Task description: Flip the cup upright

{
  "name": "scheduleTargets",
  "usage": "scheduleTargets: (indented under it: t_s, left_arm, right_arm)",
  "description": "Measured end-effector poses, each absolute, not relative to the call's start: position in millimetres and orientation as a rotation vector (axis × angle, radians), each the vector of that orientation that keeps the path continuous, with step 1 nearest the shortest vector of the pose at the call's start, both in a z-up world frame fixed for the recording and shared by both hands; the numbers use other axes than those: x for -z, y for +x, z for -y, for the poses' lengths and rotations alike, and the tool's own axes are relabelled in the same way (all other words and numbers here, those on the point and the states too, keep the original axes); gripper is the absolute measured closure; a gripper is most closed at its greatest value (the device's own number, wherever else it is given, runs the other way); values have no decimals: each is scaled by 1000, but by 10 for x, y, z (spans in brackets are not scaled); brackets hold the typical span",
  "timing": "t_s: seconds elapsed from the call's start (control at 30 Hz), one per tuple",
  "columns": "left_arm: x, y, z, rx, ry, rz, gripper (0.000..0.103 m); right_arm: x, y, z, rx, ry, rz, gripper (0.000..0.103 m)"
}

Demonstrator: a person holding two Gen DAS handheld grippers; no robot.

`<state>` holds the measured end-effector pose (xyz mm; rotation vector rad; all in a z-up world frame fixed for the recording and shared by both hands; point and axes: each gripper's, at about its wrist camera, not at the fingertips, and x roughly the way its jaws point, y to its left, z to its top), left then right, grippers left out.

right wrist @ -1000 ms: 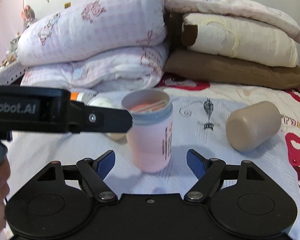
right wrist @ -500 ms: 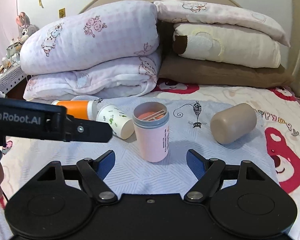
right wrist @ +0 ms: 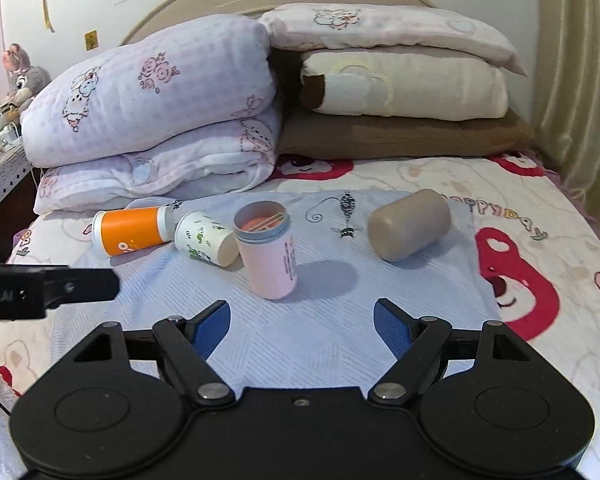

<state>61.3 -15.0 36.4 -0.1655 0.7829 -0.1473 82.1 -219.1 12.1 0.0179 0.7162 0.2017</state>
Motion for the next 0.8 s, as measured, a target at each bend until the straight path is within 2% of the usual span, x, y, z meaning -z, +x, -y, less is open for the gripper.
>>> scheduleTargets:
  t_s: [0.13, 0.27, 0.33, 0.4, 0.47, 0.8]
  left_arm:
    - [-407, 471, 85, 125, -163, -795, 31]
    - [-450, 378, 41, 103, -145, -789, 25]
    - [-454, 348, 22, 95, -140, -790, 23]
    - [-448, 343, 24, 92, -133, -789, 10]
    - [-433, 340, 8, 94, -144, -791, 4]
    - [-368, 326, -20, 40, -110, -852, 3]
  right_arm:
    - [-194, 724, 2219, -202, 22, -716, 18]
    - [-262, 647, 2200, -203, 4, -709, 13]
    - [-278, 615, 2188, -201, 0, -707, 5]
    - [-288, 590, 2182, -184, 11, -700, 2]
    - [-288, 604, 2179, -142, 18, -718, 1]
    - [-280, 529, 2161, -94, -11, -752, 1]
